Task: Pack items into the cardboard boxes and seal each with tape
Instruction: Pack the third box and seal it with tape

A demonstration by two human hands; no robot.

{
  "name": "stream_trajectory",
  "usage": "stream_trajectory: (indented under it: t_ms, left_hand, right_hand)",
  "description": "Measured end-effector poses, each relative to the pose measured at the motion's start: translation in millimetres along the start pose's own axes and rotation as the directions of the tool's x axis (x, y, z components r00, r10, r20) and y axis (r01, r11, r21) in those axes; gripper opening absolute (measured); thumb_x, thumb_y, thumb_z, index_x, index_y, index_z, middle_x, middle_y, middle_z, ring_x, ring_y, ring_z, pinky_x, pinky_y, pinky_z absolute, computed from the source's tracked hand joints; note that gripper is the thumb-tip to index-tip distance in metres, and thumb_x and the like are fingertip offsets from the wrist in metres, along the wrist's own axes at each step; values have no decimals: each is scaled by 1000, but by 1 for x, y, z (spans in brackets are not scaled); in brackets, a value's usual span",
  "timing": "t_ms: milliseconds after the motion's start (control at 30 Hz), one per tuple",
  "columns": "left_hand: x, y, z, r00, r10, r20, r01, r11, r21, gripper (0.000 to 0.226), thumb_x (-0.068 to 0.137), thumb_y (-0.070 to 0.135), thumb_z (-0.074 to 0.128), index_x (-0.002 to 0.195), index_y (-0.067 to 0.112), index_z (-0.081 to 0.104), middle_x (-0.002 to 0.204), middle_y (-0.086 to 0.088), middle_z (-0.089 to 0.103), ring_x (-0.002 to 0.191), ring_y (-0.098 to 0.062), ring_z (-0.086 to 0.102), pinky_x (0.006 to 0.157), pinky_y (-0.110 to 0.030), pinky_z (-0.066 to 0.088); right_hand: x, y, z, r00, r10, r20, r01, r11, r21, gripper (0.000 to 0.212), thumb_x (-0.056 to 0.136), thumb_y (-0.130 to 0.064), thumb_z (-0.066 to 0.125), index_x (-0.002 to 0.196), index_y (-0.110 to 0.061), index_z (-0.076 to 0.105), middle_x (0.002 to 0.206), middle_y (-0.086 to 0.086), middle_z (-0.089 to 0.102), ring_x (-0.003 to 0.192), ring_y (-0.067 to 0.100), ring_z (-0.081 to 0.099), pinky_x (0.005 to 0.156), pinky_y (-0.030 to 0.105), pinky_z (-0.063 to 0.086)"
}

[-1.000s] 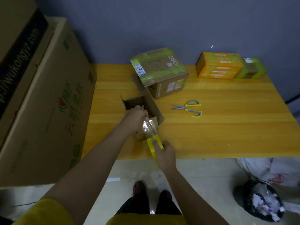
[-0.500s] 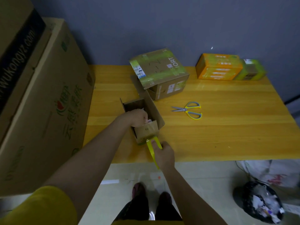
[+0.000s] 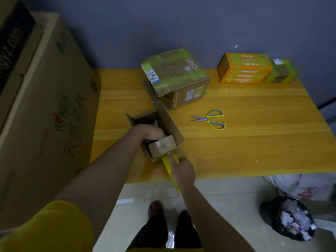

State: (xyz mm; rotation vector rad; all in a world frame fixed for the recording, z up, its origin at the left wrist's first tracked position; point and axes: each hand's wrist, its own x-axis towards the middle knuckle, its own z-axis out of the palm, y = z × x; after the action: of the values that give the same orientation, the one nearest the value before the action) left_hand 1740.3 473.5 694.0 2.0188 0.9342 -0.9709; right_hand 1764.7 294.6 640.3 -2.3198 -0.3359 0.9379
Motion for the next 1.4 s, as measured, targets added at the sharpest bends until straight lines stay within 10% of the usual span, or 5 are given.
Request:
stream_trajectory:
  t_ms: [167, 433, 600, 867, 1400]
  left_hand:
    - [-6, 2, -7, 995, -54, 83, 60, 996, -71, 35, 99, 28, 44, 130, 12, 46, 127, -9, 49, 109, -24, 50, 90, -37, 43]
    - [-23, 6, 29, 934, 182, -306, -186, 982, 15, 29, 96, 5, 42, 69, 12, 43, 65, -4, 35, 54, -18, 30, 55, -31, 27]
    - [-33, 6, 42, 777, 210, -594, -220, 974, 57, 33, 101, 35, 43, 119, 13, 58, 126, -8, 47, 112, -27, 46, 91, -40, 44]
    - [-17, 2, 35, 832, 112, -544, -159, 987, -40, 44, 95, 17, 56, 56, 16, 35, 55, -3, 31, 51, -19, 32, 52, -29, 27]
    - [11, 49, 10, 787, -237, -570, 225, 970, -93, 28, 102, 18, 38, 129, 15, 45, 102, -8, 59, 96, -31, 58, 67, -37, 41]
  right_hand:
    - [4, -1, -2, 1000, 8, -20, -8, 1000, -19, 51, 90, -58, 53, 59, -21, 38, 59, -3, 38, 54, 15, 39, 48, 29, 25]
    - [2, -8, -3, 1000, 13, 4, -12, 999, -45, 51, 90, -59, 52, 65, -14, 47, 67, 3, 49, 65, 24, 50, 58, 32, 36]
    - [4, -10, -6, 1000, -16, -9, 15, 997, -71, 55, 90, -59, 53, 59, -17, 36, 60, 0, 37, 58, 21, 39, 51, 31, 26]
    - [24, -22, -19, 993, -111, 36, 115, 984, -138, 55, 91, -56, 53, 58, -17, 34, 57, 0, 33, 52, 17, 34, 49, 32, 22]
    - [163, -11, -113, 882, -437, 176, 471, 825, -313, 30, 96, -17, 51, 120, -2, 61, 123, 19, 58, 116, 34, 53, 90, 37, 41]
